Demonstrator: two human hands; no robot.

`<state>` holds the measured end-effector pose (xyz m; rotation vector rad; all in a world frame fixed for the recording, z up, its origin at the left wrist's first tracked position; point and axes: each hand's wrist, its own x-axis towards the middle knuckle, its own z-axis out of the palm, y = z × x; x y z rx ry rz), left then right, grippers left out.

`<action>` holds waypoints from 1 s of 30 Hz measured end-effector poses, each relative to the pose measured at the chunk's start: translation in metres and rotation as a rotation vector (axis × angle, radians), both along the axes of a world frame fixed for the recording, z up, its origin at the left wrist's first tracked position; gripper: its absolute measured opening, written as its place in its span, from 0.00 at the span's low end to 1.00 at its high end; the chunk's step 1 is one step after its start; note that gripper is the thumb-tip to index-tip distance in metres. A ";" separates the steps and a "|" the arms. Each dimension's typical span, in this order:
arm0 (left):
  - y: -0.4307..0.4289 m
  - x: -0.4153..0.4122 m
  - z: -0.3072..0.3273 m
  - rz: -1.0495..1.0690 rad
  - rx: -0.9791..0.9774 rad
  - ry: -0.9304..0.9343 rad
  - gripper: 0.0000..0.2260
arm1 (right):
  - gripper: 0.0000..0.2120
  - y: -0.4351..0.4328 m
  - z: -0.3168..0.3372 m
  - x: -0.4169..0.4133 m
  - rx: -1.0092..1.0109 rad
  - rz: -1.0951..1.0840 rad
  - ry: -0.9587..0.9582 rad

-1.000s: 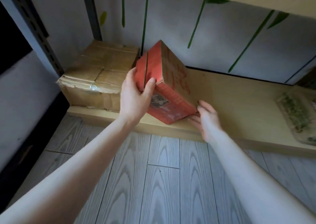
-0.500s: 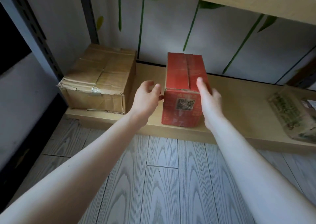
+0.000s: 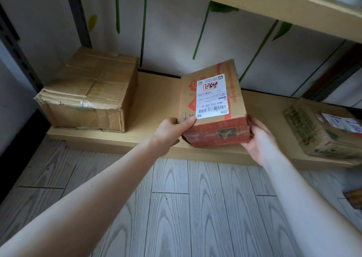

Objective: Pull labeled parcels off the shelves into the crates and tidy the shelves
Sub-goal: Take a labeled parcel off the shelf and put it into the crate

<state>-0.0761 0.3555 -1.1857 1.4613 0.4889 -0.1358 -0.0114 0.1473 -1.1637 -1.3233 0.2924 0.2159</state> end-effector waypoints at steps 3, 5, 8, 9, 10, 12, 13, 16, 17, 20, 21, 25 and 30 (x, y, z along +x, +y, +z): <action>-0.007 0.003 0.001 0.012 0.028 -0.062 0.11 | 0.11 -0.005 -0.007 0.000 -0.030 -0.039 0.006; -0.009 0.003 0.001 0.029 0.044 -0.108 0.11 | 0.11 -0.005 -0.012 0.001 -0.100 -0.061 -0.005; -0.009 0.003 0.001 0.099 0.017 -0.139 0.17 | 0.08 0.002 -0.021 0.002 -0.141 -0.108 0.011; -0.010 0.003 0.002 0.124 0.007 -0.136 0.19 | 0.09 0.005 -0.022 0.001 -0.136 -0.083 0.026; -0.012 0.004 0.005 0.144 0.024 -0.136 0.19 | 0.15 0.007 -0.022 0.000 -0.122 -0.040 0.037; -0.015 0.003 0.015 0.152 0.088 -0.147 0.15 | 0.21 0.007 -0.018 -0.006 -0.063 0.013 0.077; -0.018 0.002 0.023 0.142 0.113 -0.147 0.13 | 0.22 0.005 -0.013 -0.012 -0.051 0.031 0.101; -0.033 -0.011 0.058 0.105 0.119 -0.084 0.10 | 0.24 -0.012 0.015 -0.041 -0.021 0.069 0.131; -0.041 -0.014 0.069 0.094 0.113 -0.036 0.11 | 0.25 -0.021 0.028 -0.050 -0.002 0.052 0.148; -0.075 -0.028 0.103 0.080 0.092 0.114 0.12 | 0.25 -0.054 0.068 -0.084 0.019 -0.009 0.241; -0.090 -0.033 0.116 0.075 0.089 0.152 0.11 | 0.25 -0.069 0.081 -0.098 0.028 -0.031 0.273; -0.168 -0.060 0.174 -0.034 0.148 0.242 0.15 | 0.16 -0.139 0.141 -0.161 0.033 -0.224 0.365; -0.292 -0.098 0.250 -0.359 0.231 0.274 0.09 | 0.13 -0.245 0.224 -0.239 0.001 -0.500 0.490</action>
